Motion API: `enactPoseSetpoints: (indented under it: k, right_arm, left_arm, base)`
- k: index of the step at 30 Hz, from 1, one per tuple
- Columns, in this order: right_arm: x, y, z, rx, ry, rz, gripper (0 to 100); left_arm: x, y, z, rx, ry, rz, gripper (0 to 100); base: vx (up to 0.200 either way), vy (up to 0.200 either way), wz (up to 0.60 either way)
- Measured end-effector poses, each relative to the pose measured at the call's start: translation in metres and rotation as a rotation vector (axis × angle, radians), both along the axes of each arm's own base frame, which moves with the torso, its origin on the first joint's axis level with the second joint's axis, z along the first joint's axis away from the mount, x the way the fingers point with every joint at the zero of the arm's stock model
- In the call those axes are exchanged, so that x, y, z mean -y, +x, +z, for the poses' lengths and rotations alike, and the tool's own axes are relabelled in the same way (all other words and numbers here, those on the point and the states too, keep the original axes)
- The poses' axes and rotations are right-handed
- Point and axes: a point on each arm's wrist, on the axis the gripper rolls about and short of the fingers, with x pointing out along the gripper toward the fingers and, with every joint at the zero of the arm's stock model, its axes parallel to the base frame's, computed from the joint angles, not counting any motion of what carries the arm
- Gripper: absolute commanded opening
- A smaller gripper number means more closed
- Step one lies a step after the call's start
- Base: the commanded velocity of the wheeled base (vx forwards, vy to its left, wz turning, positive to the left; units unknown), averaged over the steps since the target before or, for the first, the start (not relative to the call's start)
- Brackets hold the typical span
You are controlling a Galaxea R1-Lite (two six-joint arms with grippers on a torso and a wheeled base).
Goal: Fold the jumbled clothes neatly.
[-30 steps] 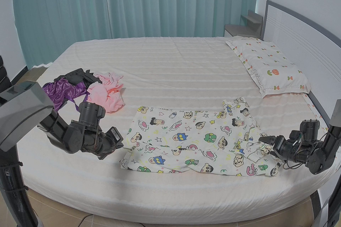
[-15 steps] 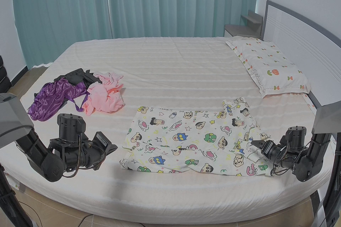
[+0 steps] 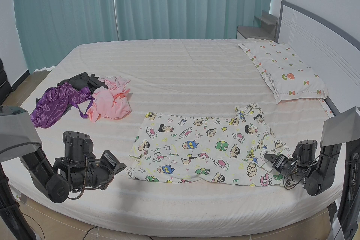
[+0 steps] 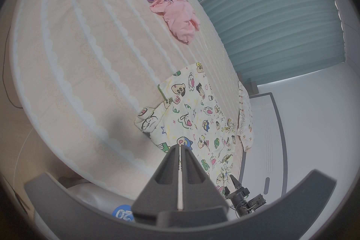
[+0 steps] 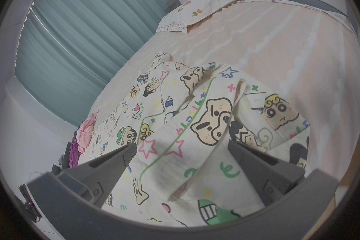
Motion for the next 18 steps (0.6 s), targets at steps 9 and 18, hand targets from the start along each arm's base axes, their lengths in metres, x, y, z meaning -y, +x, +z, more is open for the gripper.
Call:
enactPoseSetpoints:
  k: [9,18]
  right_arm:
    - [-0.004,0.014,-0.005,0.027,-0.007,-0.006,0]
    - [-0.004,0.012,0.003,0.046,-0.002,-0.013,0]
  left_arm:
    - [0.0,-0.001,-0.002,-0.009,0.002,-0.001,0]
    - [0.0,-0.001,-0.003,-0.014,0.003,-0.002,0]
  base:
    - [0.0,0.0,0.0]
    - [0.0,0.0,0.0]
